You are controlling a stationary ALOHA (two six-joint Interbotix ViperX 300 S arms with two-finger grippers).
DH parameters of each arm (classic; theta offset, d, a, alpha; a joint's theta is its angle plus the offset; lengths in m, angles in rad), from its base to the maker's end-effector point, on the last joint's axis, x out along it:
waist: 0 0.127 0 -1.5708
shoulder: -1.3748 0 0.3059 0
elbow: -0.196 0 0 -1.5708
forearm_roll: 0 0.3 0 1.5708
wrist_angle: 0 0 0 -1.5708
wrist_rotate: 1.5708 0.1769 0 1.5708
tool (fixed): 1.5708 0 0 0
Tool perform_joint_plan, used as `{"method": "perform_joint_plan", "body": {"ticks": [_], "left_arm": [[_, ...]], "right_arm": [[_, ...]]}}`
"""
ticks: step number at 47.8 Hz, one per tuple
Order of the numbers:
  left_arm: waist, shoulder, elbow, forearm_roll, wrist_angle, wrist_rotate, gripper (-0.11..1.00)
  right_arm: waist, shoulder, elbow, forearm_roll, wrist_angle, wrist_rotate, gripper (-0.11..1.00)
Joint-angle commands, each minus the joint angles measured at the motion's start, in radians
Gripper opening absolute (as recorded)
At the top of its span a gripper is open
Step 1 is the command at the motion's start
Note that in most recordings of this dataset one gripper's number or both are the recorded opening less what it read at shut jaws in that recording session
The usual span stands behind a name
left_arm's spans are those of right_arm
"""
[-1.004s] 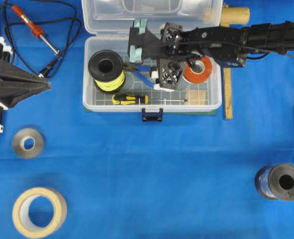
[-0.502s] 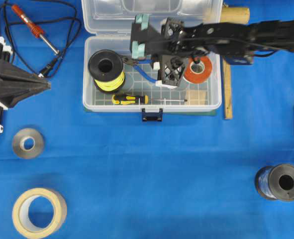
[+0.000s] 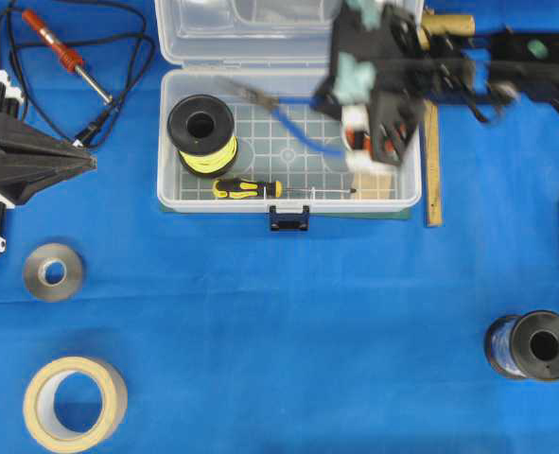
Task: Pick the nipper from the toolbox among several items.
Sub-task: 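Lift the pliers out of the toolbox and carry them toward the front, then lower the pliers onto the table and open the right gripper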
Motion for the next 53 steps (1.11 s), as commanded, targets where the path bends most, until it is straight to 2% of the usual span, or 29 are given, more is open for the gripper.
{"method": "perform_joint_plan", "body": {"ticks": [1, 9, 17, 35, 50, 53], "left_arm": [[0.002, 0.005, -0.009, 0.000, -0.005, -0.002, 0.00], [0.003, 0.003, -0.009, -0.002, -0.005, -0.002, 0.00], [0.006, 0.003, -0.008, -0.002, -0.005, -0.002, 0.00], [0.006, 0.003, -0.008, 0.000, -0.005, -0.002, 0.00], [0.025, 0.003, -0.008, -0.002, -0.005, -0.002, 0.00], [0.025, 0.003, -0.008, -0.002, -0.005, -0.002, 0.00]], "right_arm": [[0.080, -0.044, 0.012, 0.005, -0.032, 0.023, 0.13], [0.219, -0.015, 0.043, 0.005, -0.066, 0.095, 0.13], [0.284, 0.087, 0.052, 0.005, -0.107, 0.167, 0.13], [0.308, 0.324, 0.032, 0.005, -0.173, 0.279, 0.13], [0.307, 0.353, 0.023, 0.005, -0.164, 0.291, 0.14], [0.305, 0.350, 0.021, 0.005, -0.153, 0.293, 0.19]]}}
